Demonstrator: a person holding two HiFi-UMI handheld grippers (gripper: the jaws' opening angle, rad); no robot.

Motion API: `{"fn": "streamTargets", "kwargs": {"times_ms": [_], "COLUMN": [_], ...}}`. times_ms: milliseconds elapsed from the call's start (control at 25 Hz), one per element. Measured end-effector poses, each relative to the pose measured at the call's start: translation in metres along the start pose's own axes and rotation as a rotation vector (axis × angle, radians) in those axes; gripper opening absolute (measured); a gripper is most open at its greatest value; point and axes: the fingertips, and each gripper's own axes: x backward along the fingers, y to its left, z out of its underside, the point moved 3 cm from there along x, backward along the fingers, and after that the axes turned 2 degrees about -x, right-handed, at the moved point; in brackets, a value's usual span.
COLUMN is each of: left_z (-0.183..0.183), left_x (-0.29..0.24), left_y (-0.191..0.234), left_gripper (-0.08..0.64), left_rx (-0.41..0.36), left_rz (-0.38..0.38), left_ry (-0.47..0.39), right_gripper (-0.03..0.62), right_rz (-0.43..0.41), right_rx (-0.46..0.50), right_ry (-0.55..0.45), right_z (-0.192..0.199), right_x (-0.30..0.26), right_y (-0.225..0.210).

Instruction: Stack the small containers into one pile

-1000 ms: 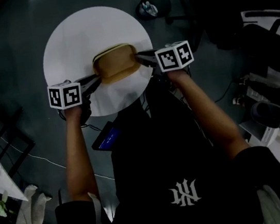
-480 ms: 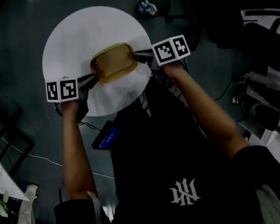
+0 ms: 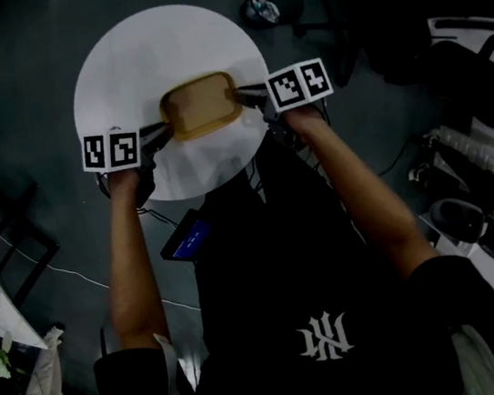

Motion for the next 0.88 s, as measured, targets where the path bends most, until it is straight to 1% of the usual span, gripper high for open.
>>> {"fn": "streamTargets", "kwargs": {"times_ms": [160, 280, 400, 520, 600, 640, 680, 720, 840, 880], "left_z": [-0.001, 0.000, 0.000, -0.004, -0.009, -0.012, -0.016, -0.021, -0.040, -0.044], "left_x": [0.001, 0.003, 0.012, 0.026, 0.035, 0.039, 0.044, 0.049, 0.073, 0.082], "left_y": [0.000, 0.001, 0.004, 0.002, -0.007, -0.014, -0.022, -0.031, -0.064, -0.079], "left_gripper": [0.055, 0.067, 0.104, 0.106, 0.104, 0.103, 0.094, 0.082, 0.028, 0.015], "left_rx": [-0.048, -0.077, -0.090, -0.101, -0.135, -0.155, -0.176, -0.202, -0.296, -0.330], "left_rz": [-0.025, -0.048, -0.080, -0.093, -0.096, -0.091, -0.084, -0.080, -0.064, -0.043], "left_ry": [-0.029, -0.060, -0.106, -0.170, -0.223, -0.246, -0.266, -0.284, -0.373, -0.418], "right_gripper": [0.061, 0.061, 0.061, 0.061, 0.061, 0.061, 0.061, 0.060, 0.052, 0.051], "right_rz": [0.043, 0.077, 0.100, 0.099, 0.076, 0.050, 0.003, -0.072, -0.381, -0.458], "right_rx": [0.111, 0.157, 0.186, 0.229, 0.274, 0.305, 0.340, 0.373, 0.456, 0.498], "right_ry": [0.000, -0.019, -0.061, -0.124, -0.169, -0.194, -0.220, -0.244, -0.319, -0.339], "right_z": [0.000, -0.003, -0.010, -0.022, -0.030, -0.035, -0.039, -0.044, -0.055, -0.055], "right_x": [-0.003, -0.001, 0.008, 0.021, 0.032, 0.037, 0.041, 0.045, 0.062, 0.069], "right_y": [-0.001, -0.002, -0.001, 0.006, 0.017, 0.027, 0.041, 0.058, 0.122, 0.143]}}
